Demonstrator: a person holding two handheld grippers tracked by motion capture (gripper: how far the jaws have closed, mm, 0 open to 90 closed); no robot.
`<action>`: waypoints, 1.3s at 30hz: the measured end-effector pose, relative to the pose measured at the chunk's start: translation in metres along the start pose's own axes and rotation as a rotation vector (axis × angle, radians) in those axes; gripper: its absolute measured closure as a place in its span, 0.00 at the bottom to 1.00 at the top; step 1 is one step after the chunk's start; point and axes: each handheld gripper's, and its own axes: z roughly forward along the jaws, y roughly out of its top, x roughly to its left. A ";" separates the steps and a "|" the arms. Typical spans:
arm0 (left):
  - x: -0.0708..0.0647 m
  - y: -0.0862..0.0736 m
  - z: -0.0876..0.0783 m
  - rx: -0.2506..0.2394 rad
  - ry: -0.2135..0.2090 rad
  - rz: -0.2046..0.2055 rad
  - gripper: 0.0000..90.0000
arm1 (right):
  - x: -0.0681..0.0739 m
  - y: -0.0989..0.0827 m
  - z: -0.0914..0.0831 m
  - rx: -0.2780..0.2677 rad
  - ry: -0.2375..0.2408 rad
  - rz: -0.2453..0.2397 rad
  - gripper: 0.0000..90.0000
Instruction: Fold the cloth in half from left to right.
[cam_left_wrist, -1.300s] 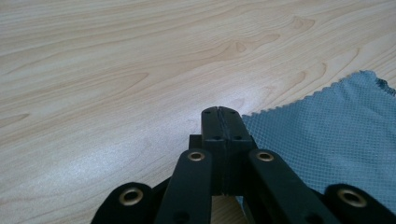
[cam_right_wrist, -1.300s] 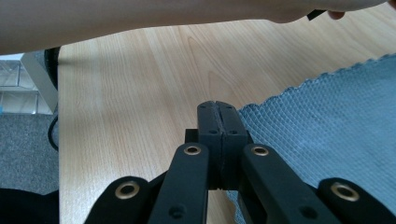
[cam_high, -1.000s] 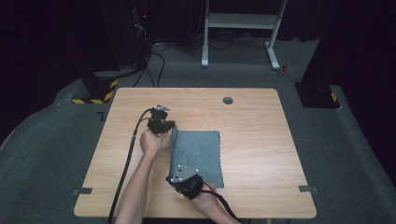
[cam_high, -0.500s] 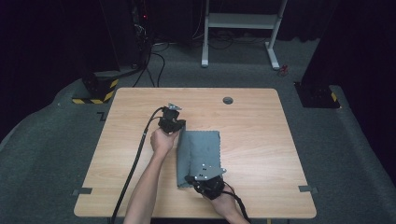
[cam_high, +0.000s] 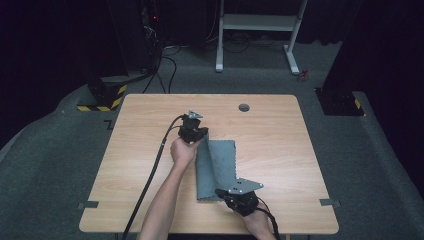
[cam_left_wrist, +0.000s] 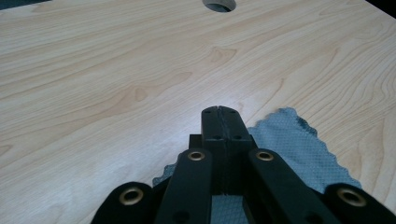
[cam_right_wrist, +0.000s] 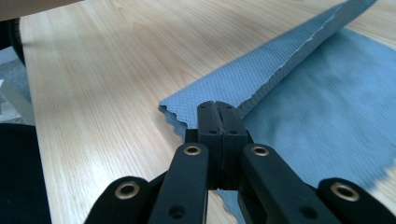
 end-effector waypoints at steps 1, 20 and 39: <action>-0.002 0.000 0.002 0.002 -0.001 0.002 1.00 | -0.002 -0.003 -0.003 0.001 -0.007 0.004 1.00; -0.039 0.009 0.045 0.055 -0.028 0.058 1.00 | -0.006 -0.027 -0.018 0.055 -0.099 0.001 1.00; -0.062 0.009 0.071 0.109 -0.038 0.115 1.00 | -0.007 -0.039 -0.022 0.085 -0.130 0.021 1.00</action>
